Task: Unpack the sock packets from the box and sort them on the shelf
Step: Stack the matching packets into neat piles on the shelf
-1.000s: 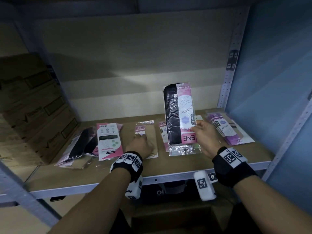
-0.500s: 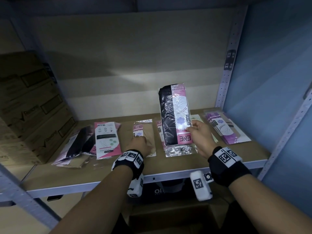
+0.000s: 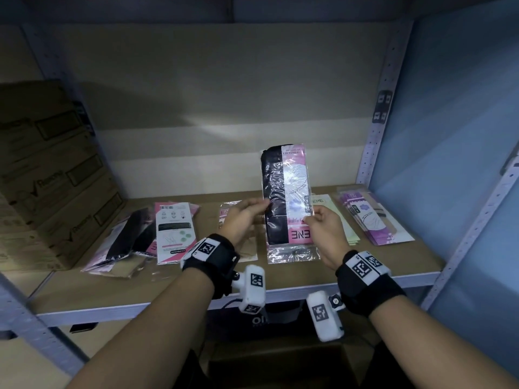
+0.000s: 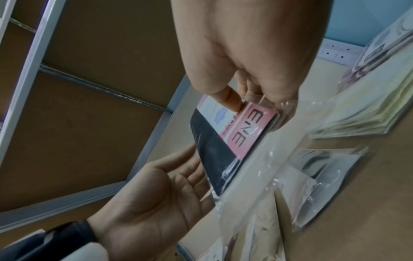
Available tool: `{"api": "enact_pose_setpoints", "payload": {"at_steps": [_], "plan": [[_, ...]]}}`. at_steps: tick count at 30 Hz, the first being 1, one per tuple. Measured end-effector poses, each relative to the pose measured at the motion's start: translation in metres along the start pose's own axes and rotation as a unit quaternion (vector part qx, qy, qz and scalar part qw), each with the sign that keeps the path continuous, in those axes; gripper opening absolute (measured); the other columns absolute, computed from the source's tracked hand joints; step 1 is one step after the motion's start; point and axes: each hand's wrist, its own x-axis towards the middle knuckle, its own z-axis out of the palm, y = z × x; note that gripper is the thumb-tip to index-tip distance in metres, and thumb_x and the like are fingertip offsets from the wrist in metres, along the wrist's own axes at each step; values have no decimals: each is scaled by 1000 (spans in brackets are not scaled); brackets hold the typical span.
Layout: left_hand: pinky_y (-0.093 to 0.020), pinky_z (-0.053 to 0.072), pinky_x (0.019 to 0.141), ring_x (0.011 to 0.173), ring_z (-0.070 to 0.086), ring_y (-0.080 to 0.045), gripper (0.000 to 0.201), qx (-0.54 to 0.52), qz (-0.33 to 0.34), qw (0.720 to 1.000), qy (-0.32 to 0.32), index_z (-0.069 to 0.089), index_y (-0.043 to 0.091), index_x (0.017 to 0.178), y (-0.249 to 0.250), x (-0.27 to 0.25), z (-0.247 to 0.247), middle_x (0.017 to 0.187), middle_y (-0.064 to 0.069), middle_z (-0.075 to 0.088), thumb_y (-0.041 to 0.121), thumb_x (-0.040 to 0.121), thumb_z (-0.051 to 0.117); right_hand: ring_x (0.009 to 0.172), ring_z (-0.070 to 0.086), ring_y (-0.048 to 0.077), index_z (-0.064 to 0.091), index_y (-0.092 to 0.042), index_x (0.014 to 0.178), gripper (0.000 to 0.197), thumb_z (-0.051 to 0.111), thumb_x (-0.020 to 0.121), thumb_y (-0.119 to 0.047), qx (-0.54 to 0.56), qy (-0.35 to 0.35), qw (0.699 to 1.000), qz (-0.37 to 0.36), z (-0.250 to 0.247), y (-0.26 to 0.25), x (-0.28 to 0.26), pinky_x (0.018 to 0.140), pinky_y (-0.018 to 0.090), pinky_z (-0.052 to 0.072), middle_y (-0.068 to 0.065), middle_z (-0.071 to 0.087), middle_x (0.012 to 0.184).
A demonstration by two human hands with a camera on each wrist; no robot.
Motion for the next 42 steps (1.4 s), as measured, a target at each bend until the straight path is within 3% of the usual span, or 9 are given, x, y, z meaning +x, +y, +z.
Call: {"api": "enact_pose_setpoints", "payload": {"at_steps": [5,10,18,24,27,30,35,38,42], "plan": [[-40,53,83,79,63,-21,22,32,36,998,49,59,15,92,6,-1,8,88,-7,66,-2,82,68,77,64,19,57,-5,107,16,49,94,0,21,-5,1000,6,3,-1,-5,65,32,56,7,65,95],[-25,51,66,72,60,-14,19,187,92,976,68,64,12,95,23,-1,-1,77,0,64,0,82,69,112,55,17,51,-12,128,41,63,89,-18,-140,72,983,-94,-5,-1,1,94,30,46,2,54,127],[-29,51,82,86,61,-15,28,595,226,770,-39,73,29,92,74,-3,-5,90,5,68,3,81,65,133,33,20,44,-20,138,51,57,89,-31,-458,20,824,-334,-23,-17,0,113,45,18,2,47,138],[-42,22,112,118,51,-14,26,606,349,713,46,69,32,100,62,-6,1,111,11,67,12,82,66,83,63,20,62,-12,105,16,58,92,-21,-334,-41,908,-250,-15,-4,-4,71,31,51,3,66,92],[-44,16,116,137,28,-20,48,522,406,736,144,57,29,121,50,-6,0,138,3,46,19,77,71,81,61,19,60,-11,109,18,57,93,-19,-284,-19,934,-218,-8,0,-4,72,30,51,0,63,90],[-40,30,112,128,34,-15,55,385,360,829,187,48,24,125,40,-7,-2,132,2,43,16,76,73,80,59,17,58,-10,110,19,55,95,-21,-238,-1,954,-181,-6,3,-2,67,25,43,0,62,91],[-12,47,80,109,54,-10,56,326,223,909,131,43,21,129,13,-20,-1,124,8,49,28,82,73,80,59,20,56,-11,98,13,53,96,-23,-133,22,981,-136,-5,7,6,64,22,42,3,65,88],[-27,48,90,110,54,-13,64,289,174,941,39,39,19,133,-7,-16,0,123,4,50,30,81,74,81,59,23,53,-7,90,18,50,97,-23,-54,24,993,-105,-1,10,6,72,21,46,11,64,88],[-22,49,76,85,55,-13,56,233,147,961,10,43,16,125,-25,-8,5,102,1,52,16,79,76,96,66,34,59,-10,96,14,51,97,-21,23,-3,998,-65,4,15,2,91,51,52,16,69,100]]}}
